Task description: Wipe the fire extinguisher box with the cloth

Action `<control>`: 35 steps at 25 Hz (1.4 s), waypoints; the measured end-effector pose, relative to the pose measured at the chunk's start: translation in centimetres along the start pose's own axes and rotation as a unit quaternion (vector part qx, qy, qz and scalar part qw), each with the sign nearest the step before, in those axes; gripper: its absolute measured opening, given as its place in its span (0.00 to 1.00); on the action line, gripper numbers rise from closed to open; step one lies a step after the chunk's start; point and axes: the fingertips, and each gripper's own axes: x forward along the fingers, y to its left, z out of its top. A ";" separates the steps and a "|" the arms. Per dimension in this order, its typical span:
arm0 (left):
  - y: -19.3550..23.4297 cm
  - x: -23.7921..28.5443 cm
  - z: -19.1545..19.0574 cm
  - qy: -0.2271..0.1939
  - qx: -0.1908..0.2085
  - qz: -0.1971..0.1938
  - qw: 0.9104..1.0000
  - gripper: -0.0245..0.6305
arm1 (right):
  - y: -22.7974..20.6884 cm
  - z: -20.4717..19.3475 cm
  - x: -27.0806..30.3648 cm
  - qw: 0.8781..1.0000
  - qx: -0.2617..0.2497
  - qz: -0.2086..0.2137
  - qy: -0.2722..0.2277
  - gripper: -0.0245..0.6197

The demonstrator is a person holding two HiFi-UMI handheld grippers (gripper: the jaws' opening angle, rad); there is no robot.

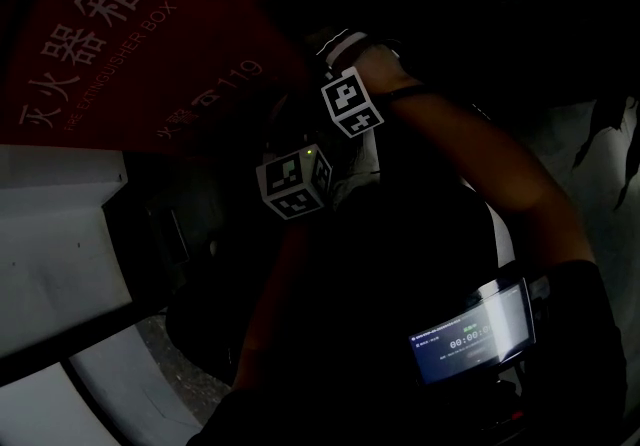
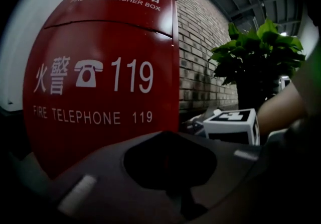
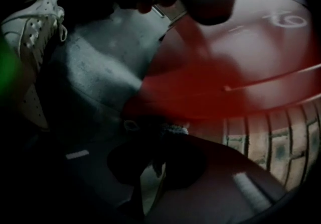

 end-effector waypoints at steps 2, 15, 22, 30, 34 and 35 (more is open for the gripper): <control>-0.2 -0.1 0.2 0.000 0.002 0.001 1.000 0.04 | 0.4 -0.1 0.2 1.000 -0.001 0.005 -0.001 0.10; -4.5 -2.5 12.8 -0.075 -0.002 -0.026 0.997 0.04 | -19.5 -3.9 -17.7 0.972 0.081 -0.222 -0.018 0.10; -5.9 -2.6 18.6 -0.101 0.019 -0.045 0.994 0.04 | -31.1 -4.8 -24.8 0.947 0.070 -0.313 -0.008 0.10; -4.5 -2.5 17.4 -0.106 0.010 -0.045 0.993 0.04 | -31.1 -3.0 -21.4 0.951 0.040 -0.306 -0.005 0.10; -4.5 -1.8 15.3 -0.099 0.012 -0.045 0.994 0.04 | -28.5 -3.0 -18.7 0.958 0.034 -0.286 0.001 0.10; -4.3 -1.6 14.8 -0.096 0.009 -0.044 0.994 0.04 | -27.7 -2.9 -17.8 0.960 0.035 -0.278 0.000 0.10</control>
